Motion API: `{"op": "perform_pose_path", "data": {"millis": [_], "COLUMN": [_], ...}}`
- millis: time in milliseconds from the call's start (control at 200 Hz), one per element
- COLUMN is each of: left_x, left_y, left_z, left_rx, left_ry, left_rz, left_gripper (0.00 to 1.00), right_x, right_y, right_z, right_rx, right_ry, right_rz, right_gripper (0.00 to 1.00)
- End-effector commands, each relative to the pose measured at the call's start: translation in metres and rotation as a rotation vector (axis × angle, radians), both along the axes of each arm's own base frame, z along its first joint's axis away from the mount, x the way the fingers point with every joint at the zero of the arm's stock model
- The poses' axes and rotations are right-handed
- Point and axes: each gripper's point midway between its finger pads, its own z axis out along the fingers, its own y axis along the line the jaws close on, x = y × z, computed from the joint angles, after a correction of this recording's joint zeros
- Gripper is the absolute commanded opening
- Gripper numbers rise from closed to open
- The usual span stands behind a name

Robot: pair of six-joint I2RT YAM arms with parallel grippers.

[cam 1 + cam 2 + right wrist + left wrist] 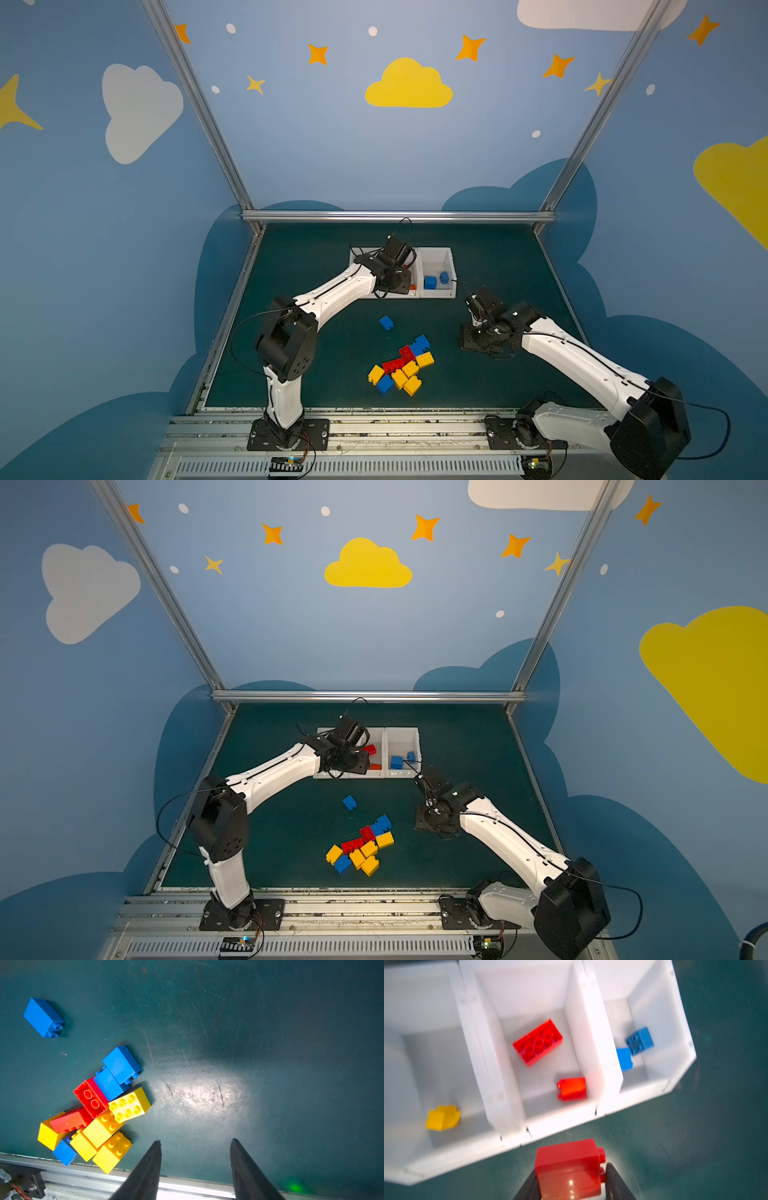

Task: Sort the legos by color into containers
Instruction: 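Carry the red brick with the left gripper into the middle compartment and release, then withdraw the left gripper while the right gripper lowers onto a blue brick in the pile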

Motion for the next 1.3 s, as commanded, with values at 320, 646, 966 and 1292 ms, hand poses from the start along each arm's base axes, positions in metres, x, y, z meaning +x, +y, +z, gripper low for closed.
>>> {"op": "perform_pose_path", "data": {"millis": [320,646,966,1292], "left_x": [0.055,0.058,0.020,-0.059], "left_y": [-0.010,-0.018,0.005,0.070], "left_z": [-0.030,-0.010,0.018,0.042], "left_rx": [-0.010,-0.077,-0.124,-0.137], "left_ry": [0.070,0.058,0.025,-0.069], "left_rz": [-0.038,-0.058,-0.038,0.043], "left_gripper": [0.52,0.64,0.66,0.70], "right_x": [0.011,0.027,0.019,0.013], "right_y": [-0.003,0.001,0.000,0.019], "right_z": [0.009,0.010,0.011,0.010], "right_rx": [-0.020,-0.011,-0.002,-0.024], "right_ry": [0.002,0.008,0.027,0.008], "right_rz": [0.001,0.001,-0.063,-0.036], "right_gripper": [0.54,0.54,0.53,0.53]}}
